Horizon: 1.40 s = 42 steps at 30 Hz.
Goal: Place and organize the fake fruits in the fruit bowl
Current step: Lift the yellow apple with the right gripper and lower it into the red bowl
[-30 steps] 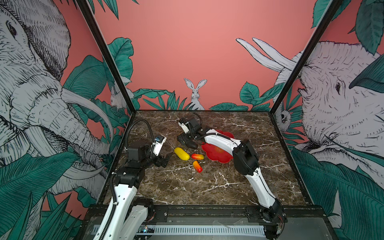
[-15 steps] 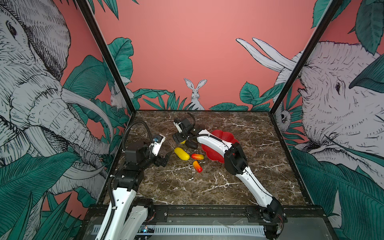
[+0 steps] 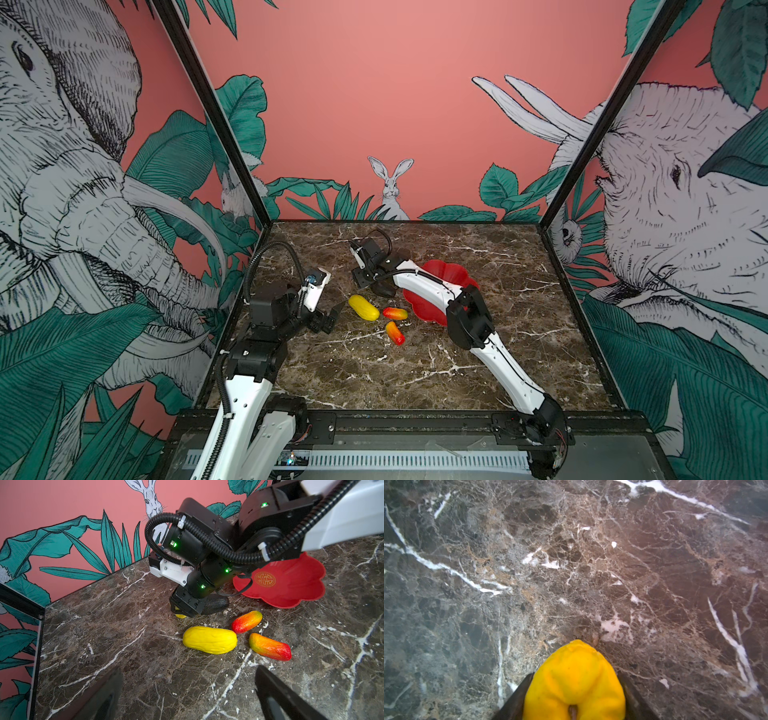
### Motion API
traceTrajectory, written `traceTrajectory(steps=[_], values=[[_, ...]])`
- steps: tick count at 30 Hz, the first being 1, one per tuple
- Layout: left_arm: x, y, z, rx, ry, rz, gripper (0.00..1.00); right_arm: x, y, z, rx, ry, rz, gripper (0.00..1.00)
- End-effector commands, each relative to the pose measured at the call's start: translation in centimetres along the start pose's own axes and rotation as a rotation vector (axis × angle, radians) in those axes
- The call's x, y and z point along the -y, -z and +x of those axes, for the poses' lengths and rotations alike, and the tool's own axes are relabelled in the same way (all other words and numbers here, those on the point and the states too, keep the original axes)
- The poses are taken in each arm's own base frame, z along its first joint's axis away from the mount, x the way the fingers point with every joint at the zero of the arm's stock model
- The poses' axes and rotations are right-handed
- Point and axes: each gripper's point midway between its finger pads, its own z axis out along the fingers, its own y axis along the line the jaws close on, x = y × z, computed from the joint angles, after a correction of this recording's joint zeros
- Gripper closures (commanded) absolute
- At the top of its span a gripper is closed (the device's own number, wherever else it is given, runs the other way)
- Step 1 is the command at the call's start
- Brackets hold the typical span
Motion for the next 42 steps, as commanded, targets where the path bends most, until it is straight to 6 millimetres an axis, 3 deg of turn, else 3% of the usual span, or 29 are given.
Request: traceTrajectory(steps=[1, 7, 12, 16, 20, 22, 25, 30, 42], values=[[0.0, 0.4, -0.9, 0.036, -0.018, 0.002, 0.0, 0.2, 1.6, -1.7, 0.03, -0.014, -0.001, 0.48], [0.0, 0.3, -0.9, 0.037, -0.016, 0.001, 0.0, 1.0, 7.4, -5.3, 0.122, -0.006, -0.024, 0.48], [0.0, 0.4, -0.9, 0.038, -0.013, 0.001, 0.0, 4.6, 12.8, -6.5, 0.163, -0.059, -0.002, 0.49], [-0.1, 0.3, -0.8, 0.039, -0.01, -0.006, 0.0, 8.5, 17.4, -5.3, 0.191, -0.069, 0.085, 0.5], [-0.1, 0.3, -0.9, 0.039, -0.008, -0.004, 0.0, 12.5, 21.5, -2.4, 0.19, -0.096, 0.191, 0.51], [-0.1, 0.2, -0.9, 0.039, -0.006, 0.0, 0.0, 14.4, 22.4, -0.4, 0.172, -0.109, 0.244, 0.51], [0.0, 0.2, -0.9, 0.04, -0.003, 0.005, 0.0, 16.9, 22.6, 2.9, 0.125, -0.141, 0.309, 0.51], [0.0, 0.2, -0.9, 0.04, -0.003, 0.004, 0.0, 19.3, 20.2, 7.5, 0.057, -0.209, 0.334, 0.52], [-0.1, 0.0, -0.6, 0.029, -0.002, 0.002, 0.0, 20.6, 13.4, 9.6, 0.023, -0.227, 0.316, 0.53]])
